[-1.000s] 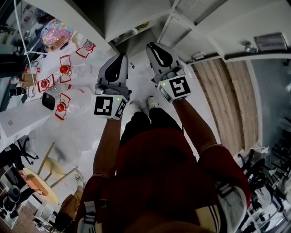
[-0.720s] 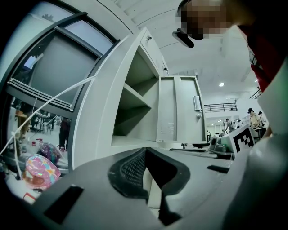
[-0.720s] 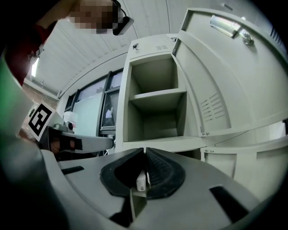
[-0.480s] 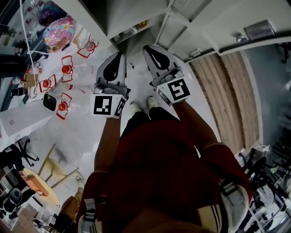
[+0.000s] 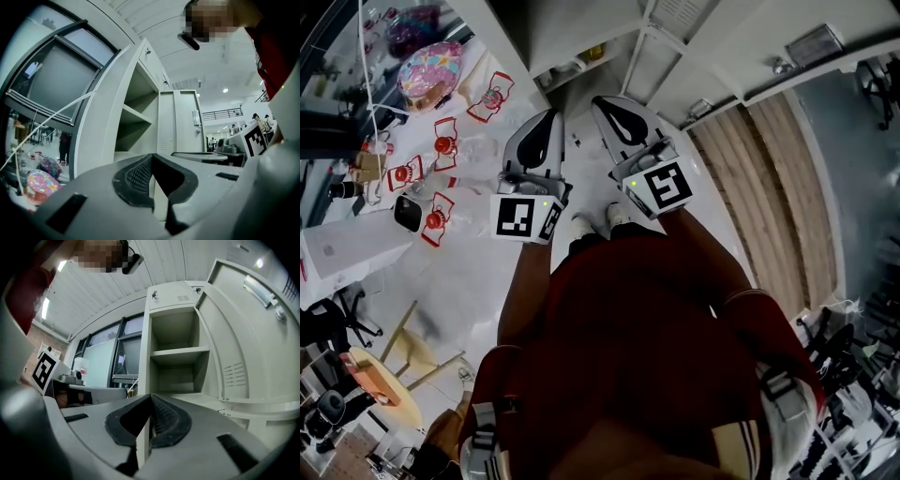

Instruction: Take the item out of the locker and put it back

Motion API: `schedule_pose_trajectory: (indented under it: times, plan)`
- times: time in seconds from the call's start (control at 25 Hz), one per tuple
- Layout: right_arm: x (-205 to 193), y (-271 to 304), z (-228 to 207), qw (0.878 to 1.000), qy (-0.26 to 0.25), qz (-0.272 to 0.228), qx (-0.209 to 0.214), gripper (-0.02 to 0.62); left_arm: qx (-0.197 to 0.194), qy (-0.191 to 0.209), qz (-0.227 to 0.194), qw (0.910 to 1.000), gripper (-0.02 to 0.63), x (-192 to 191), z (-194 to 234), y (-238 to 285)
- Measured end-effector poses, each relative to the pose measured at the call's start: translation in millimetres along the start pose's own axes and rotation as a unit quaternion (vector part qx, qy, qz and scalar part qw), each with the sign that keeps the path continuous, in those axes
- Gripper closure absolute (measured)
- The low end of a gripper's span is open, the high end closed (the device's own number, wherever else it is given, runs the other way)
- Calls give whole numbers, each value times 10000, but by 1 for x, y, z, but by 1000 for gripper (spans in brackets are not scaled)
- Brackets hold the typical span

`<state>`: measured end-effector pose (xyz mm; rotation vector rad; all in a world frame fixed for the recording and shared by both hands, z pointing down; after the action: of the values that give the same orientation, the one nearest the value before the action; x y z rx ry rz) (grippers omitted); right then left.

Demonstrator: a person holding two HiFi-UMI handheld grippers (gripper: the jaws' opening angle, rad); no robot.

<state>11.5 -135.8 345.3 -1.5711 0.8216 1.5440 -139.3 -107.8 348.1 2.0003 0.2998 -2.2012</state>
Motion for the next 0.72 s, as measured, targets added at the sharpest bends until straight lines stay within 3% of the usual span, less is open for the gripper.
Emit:
schedule_pose_trajectory:
  times: [0.72]
  plan:
    - [14,-11,3,9999,16,-103,-29,598,-80,174,-103,9998,600,16,-4,-12]
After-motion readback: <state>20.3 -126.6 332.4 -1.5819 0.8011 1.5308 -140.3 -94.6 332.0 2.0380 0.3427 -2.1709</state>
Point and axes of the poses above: the fingertips, and each gripper's own axes: y forward along the fingers, z to its left, x out of its top, the point moved 8 cm from there along -y, backward along the fingers, and after that the axes turned 15 degrees about x, right-handed, at the moved point
